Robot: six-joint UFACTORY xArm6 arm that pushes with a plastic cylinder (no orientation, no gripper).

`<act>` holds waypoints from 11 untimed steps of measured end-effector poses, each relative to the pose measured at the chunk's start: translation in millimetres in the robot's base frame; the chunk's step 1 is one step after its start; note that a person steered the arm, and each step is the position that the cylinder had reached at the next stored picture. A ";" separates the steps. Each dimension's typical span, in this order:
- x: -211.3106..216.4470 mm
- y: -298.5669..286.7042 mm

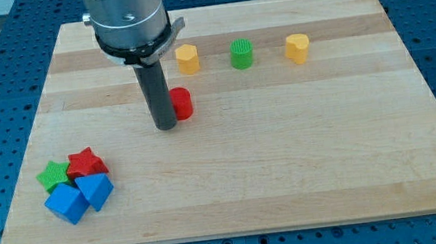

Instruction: Push the red circle a bit right

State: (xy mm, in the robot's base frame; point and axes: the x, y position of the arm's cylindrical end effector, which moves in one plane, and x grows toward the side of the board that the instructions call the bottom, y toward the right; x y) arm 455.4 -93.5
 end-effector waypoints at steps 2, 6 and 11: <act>0.0 -40.9; -47.2 -38.9; -19.4 -3.1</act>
